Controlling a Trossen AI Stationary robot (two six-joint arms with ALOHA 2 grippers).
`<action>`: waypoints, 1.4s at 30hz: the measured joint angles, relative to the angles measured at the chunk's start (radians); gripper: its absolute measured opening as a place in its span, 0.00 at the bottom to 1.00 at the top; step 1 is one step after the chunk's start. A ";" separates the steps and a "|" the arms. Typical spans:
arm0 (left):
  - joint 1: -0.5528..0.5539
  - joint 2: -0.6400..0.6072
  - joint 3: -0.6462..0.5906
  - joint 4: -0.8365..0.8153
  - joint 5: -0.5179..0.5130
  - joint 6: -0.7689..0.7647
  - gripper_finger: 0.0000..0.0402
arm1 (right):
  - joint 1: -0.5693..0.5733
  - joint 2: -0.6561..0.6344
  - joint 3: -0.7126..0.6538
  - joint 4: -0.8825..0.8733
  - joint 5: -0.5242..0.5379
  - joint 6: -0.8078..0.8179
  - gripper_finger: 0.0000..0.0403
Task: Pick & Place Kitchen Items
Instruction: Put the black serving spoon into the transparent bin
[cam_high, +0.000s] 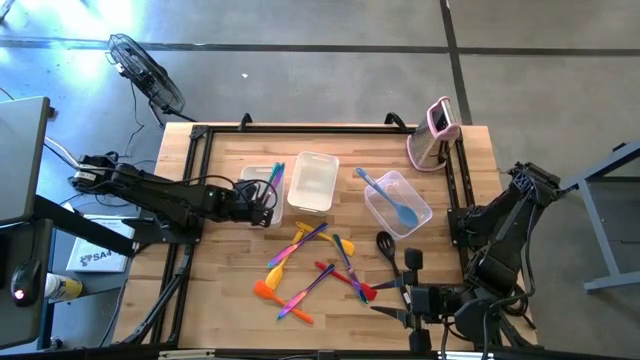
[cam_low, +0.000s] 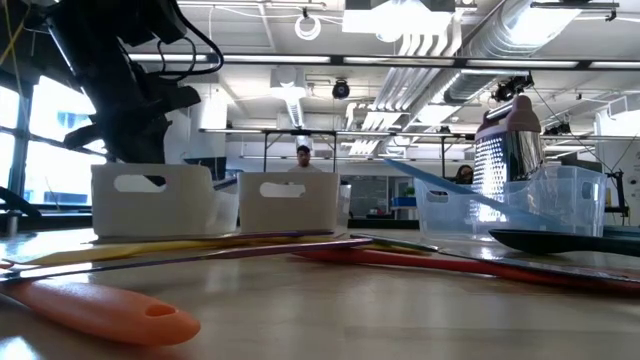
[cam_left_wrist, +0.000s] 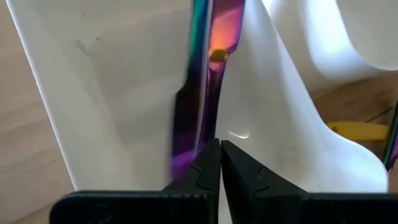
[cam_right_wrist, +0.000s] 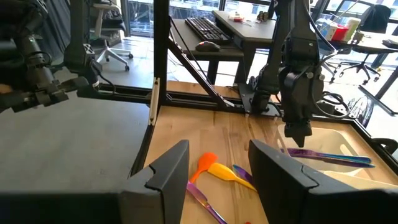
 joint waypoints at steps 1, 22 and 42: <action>0.000 0.000 0.000 0.000 0.000 0.000 0.03 | 0.000 0.000 0.000 0.000 0.000 0.000 0.40; 0.000 0.000 0.032 0.004 0.112 0.108 0.03 | 0.000 0.000 0.000 0.000 -0.071 -0.003 0.40; 0.000 0.000 0.033 0.006 0.149 0.104 0.34 | 0.000 0.000 0.000 0.000 -0.071 -0.003 0.40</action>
